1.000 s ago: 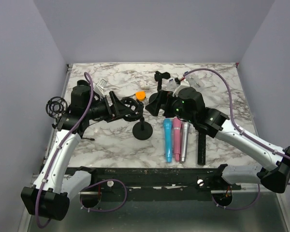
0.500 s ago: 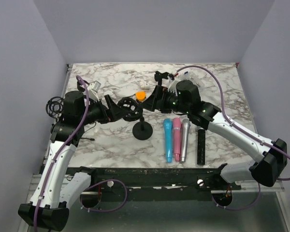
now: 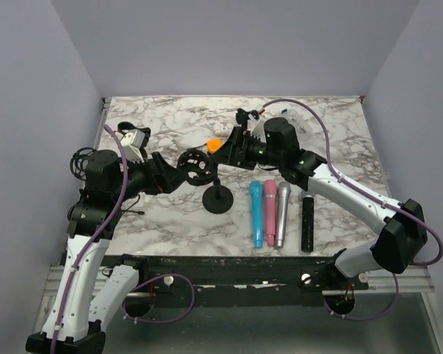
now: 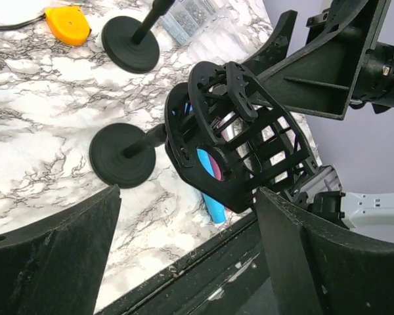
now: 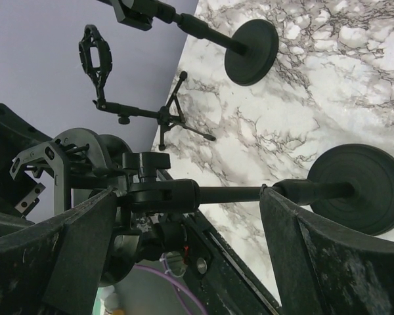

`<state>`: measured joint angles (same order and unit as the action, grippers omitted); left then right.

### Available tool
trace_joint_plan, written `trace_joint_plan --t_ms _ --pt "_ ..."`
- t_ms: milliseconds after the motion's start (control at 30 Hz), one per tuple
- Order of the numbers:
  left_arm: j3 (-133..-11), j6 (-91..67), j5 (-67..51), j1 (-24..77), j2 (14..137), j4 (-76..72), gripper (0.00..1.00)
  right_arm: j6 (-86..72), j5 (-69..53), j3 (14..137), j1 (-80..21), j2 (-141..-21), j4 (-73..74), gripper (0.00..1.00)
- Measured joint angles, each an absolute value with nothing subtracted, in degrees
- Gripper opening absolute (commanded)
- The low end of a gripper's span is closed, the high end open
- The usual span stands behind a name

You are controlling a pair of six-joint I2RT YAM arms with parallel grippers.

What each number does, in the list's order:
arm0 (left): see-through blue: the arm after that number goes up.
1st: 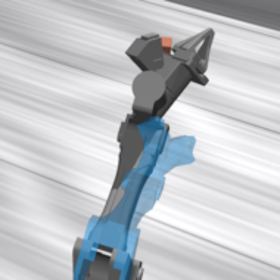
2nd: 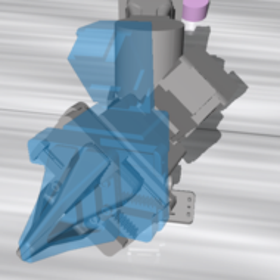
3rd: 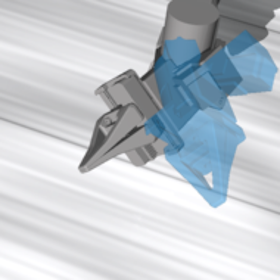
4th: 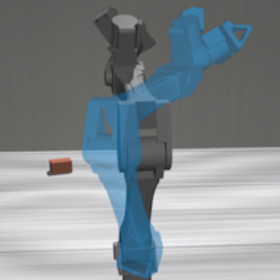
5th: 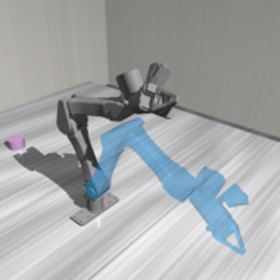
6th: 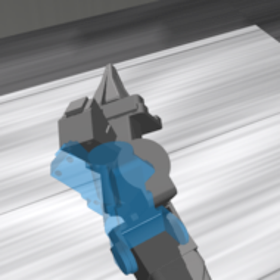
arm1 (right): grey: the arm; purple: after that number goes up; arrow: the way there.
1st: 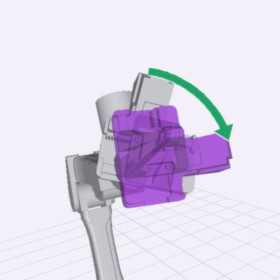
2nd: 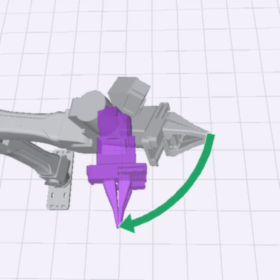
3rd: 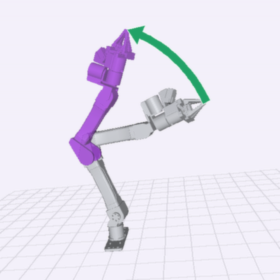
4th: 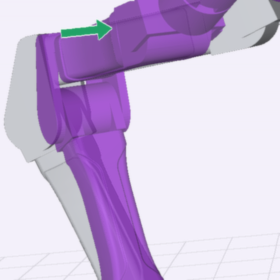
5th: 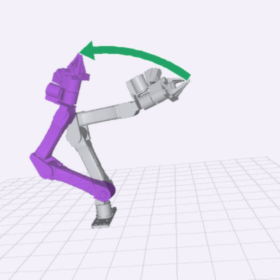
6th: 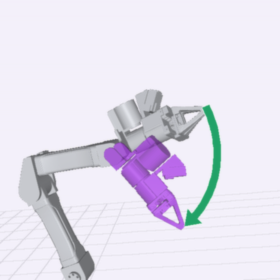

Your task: Remove the microphone from the stand

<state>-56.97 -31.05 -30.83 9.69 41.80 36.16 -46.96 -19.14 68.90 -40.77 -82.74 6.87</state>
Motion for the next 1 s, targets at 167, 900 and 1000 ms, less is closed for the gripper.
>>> trace_joint_plan --t_ms 167,900,1000 --pt "-56.97 -30.83 -30.35 9.69 40.91 36.16 0.84 -47.13 -18.90 67.46 -40.75 -82.87 4.38 0.89" --pt "-56.97 -29.95 -27.73 9.69 37.80 36.25 0.86 -48.62 -18.76 55.92 -38.11 -84.01 -9.32 0.88" --pt "-56.97 -29.95 -27.70 9.69 37.71 36.25 0.86 -48.60 -19.03 55.66 -37.91 -84.79 -10.66 0.88"
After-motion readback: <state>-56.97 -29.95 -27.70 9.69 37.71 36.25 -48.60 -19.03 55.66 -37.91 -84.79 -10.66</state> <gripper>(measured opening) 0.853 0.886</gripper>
